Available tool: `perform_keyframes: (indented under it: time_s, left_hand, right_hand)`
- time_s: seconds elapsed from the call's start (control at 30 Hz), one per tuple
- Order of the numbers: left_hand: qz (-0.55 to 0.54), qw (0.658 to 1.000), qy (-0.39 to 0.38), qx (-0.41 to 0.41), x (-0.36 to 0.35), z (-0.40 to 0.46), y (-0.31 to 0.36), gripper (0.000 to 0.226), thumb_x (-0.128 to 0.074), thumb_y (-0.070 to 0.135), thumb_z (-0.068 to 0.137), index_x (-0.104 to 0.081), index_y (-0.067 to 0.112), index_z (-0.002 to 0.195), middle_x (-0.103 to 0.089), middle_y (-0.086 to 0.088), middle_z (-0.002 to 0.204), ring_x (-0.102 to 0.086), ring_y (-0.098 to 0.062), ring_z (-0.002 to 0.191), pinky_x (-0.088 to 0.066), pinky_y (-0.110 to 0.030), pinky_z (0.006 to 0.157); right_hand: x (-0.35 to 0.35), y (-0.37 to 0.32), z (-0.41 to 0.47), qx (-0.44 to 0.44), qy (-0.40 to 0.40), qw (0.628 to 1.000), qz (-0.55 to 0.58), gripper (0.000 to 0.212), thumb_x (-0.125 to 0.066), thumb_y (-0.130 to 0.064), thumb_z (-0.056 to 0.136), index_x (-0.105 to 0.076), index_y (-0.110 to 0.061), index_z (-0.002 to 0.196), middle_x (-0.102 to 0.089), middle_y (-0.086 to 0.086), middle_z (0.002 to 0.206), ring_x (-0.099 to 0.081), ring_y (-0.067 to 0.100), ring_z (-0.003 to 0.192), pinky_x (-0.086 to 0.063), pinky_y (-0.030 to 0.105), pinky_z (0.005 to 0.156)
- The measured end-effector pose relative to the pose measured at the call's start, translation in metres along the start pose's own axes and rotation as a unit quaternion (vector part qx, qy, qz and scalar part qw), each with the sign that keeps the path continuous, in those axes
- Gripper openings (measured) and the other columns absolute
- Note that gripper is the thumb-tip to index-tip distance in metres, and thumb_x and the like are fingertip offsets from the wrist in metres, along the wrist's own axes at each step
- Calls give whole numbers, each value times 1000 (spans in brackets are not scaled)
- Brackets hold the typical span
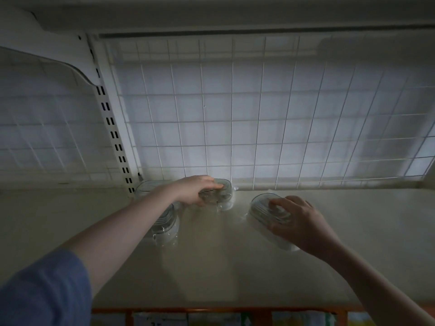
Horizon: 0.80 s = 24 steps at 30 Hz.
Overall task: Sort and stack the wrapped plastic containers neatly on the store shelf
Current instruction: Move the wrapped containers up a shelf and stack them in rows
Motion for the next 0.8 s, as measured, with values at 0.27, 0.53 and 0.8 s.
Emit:
perform_keyframes:
  time_s: [0.27, 0.53, 0.8]
  left_hand:
    - [17, 978, 198, 56, 18, -71, -3, 51, -55, 20, 93, -41, 25, 142, -40, 5, 145, -37, -13, 133, -30, -29, 110]
    - [19, 949, 286, 132, -7, -164, -17, 44, -55, 30, 94, -48, 24, 137, -45, 8, 140, -40, -14, 131, -32, -28, 105]
    - [5, 937, 299, 181, -32, -199, -25, 43, -56, 32, 93, -51, 23, 135, -50, 5, 135, -45, -14, 126, -40, -31, 103]
  right_hand:
    - [3, -32, 9, 107, -28, 994, 20, 61, -68, -50, 68, -57, -31, 125, -52, -5, 126, -50, 18, 112, -40, 30, 93]
    - [-33, -85, 26, 216, -104, 971, 20, 69, -68, -56, 67, -53, -33, 130, -46, -4, 135, -44, 18, 122, -32, 28, 101]
    - [-67, -112, 48, 271, -163, 949, -3, 60, -74, -39, 76, -51, -33, 132, -45, -5, 136, -43, 14, 126, -23, 13, 93]
Point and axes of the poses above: each hand's wrist, its own z-axis towards the middle knuckle, its own x-axis out of the back of the hand, y = z × x, the point moved 4 cm from there along z, towards the middle knuckle
